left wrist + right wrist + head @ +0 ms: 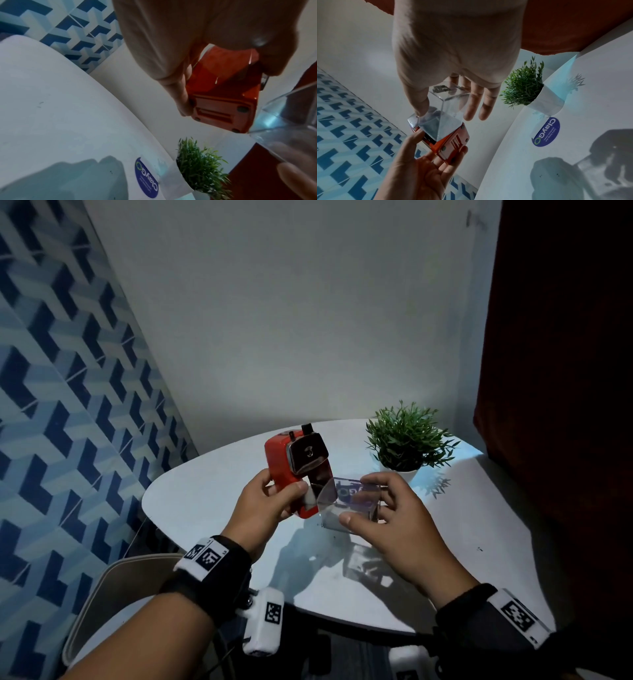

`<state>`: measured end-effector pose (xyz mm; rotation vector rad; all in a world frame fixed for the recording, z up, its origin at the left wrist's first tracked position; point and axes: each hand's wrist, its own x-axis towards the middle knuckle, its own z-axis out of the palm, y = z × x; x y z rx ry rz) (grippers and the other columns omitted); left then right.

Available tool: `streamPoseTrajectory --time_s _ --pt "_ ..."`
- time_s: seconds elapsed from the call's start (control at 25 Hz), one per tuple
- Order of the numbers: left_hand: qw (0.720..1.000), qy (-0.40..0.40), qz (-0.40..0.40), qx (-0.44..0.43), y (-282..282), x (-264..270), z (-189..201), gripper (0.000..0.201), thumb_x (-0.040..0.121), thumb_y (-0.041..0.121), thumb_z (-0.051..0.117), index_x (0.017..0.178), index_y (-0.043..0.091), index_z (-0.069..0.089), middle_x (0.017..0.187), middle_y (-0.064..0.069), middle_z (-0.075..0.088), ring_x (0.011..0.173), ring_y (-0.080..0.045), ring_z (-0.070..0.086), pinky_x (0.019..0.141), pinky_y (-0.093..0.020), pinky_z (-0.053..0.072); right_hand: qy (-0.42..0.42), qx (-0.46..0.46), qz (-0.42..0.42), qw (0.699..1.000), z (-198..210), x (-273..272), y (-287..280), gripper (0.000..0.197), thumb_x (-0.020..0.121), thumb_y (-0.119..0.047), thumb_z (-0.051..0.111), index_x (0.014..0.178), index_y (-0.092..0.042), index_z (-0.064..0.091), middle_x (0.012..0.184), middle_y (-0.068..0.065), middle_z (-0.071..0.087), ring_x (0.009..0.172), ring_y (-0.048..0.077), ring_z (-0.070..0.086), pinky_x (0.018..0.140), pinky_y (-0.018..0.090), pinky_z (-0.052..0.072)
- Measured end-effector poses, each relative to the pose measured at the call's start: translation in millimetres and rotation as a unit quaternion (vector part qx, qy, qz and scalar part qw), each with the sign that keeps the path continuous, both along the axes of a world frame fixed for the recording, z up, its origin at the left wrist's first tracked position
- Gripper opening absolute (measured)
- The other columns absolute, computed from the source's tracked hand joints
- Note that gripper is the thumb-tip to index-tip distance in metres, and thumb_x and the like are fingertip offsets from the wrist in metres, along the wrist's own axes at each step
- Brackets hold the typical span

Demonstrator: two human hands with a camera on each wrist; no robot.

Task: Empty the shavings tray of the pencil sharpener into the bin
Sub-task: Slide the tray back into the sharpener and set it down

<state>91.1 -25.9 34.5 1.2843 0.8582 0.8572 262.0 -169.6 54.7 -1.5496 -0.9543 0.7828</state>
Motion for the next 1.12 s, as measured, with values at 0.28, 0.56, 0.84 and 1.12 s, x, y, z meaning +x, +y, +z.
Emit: streamPoseTrajectory --time_s 0.28,0.56,0.84,1.12 --pt "0.999 0.020 -0.001 0.048 -12 -9 -8 0.025 0.094 0.000 0.072 0.112 0.017 0.067 0.087 0.006 0.084 0.081 -0.006 0.080 0.070 -0.020 0.061 -0.015 0.050 0.016 0.999 0 -7 -6 0.055 0.070 -0.018 0.092 0.113 -0.029 0.060 0.111 0.000 0.073 0.104 0.022 0.076 0.092 0.040 0.063" --pt "0.997 -0.028 -0.056 0.045 -15 0 -14 0.029 0.089 0.011 0.074 0.114 0.022 0.065 0.094 0.008 0.084 0.091 -0.008 0.079 0.077 -0.023 0.063 0.010 0.082 0.007 0.997 -8 -10 7 0.055 0.069 -0.018 0.087 0.107 -0.033 0.050 0.119 -0.004 0.065 0.117 0.023 0.072 0.100 0.044 0.059" --pt "0.998 -0.054 -0.011 -0.009 -6 11 -17 0.060 0.096 0.071 0.050 0.124 0.021 0.067 0.122 -0.013 0.078 0.118 -0.031 0.074 0.098 -0.050 0.062 0.038 0.077 0.000 0.996 -12 -14 20 0.050 0.072 -0.016 0.084 0.102 -0.034 0.049 0.120 -0.002 0.072 0.118 0.021 0.072 0.106 0.053 0.055" --pt "0.996 -0.010 -0.005 0.092 -8 8 -17 0.086 0.076 0.091 0.057 0.101 0.008 0.055 0.090 -0.021 0.062 0.082 -0.023 0.055 0.075 -0.053 0.050 0.050 0.032 -0.015 0.998 -13 -23 24 0.050 0.084 -0.005 0.083 0.112 -0.026 0.047 0.115 -0.002 0.067 0.091 -0.008 0.073 0.090 0.029 0.060"
